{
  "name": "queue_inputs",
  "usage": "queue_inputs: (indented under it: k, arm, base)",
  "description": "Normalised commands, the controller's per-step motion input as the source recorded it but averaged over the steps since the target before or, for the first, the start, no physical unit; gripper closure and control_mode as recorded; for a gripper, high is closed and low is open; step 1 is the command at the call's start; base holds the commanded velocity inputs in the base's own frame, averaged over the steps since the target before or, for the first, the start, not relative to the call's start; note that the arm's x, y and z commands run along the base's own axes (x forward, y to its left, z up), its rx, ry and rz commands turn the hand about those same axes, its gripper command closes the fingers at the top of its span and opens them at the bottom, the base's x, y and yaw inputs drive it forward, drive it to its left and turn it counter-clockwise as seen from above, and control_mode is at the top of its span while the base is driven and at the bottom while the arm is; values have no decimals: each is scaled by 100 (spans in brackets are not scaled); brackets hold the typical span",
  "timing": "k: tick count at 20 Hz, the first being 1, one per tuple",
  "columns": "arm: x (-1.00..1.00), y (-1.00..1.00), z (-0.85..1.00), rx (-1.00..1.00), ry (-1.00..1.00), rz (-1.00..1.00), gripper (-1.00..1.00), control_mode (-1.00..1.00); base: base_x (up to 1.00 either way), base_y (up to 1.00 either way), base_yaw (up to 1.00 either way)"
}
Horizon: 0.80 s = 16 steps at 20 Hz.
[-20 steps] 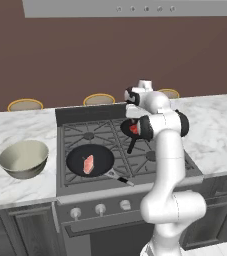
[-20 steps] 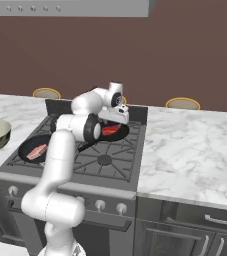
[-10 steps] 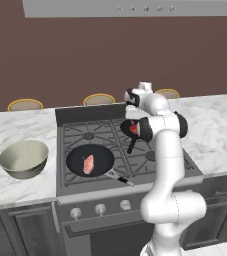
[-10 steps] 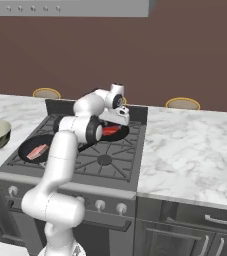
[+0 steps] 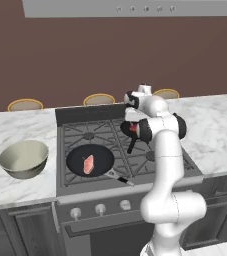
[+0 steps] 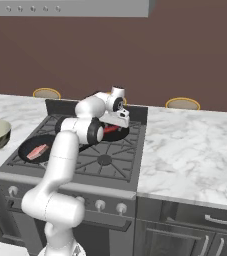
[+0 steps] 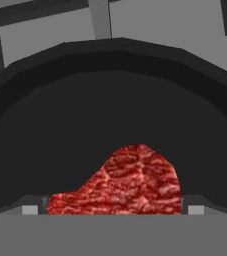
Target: Place one of the steaks on the plate and the other in the bowl. Then place the bowl in the fridge.
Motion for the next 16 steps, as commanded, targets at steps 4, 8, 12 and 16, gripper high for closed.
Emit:
queue_inputs:
  k: [4, 8, 12, 16]
  arm:
    - [0, 0, -19, 2, 0, 1, -100, -100]
    - [0, 0, -12, 4, -1, 1, -100, -100]
    - [4, 0, -7, 4, -3, 0, -100, -100]
    - [9, 8, -2, 1, 0, 0, 100, -100]
  base:
    - [0, 0, 0]
    - [0, 0, 0]
    - [0, 0, 0]
    - [0, 0, 0]
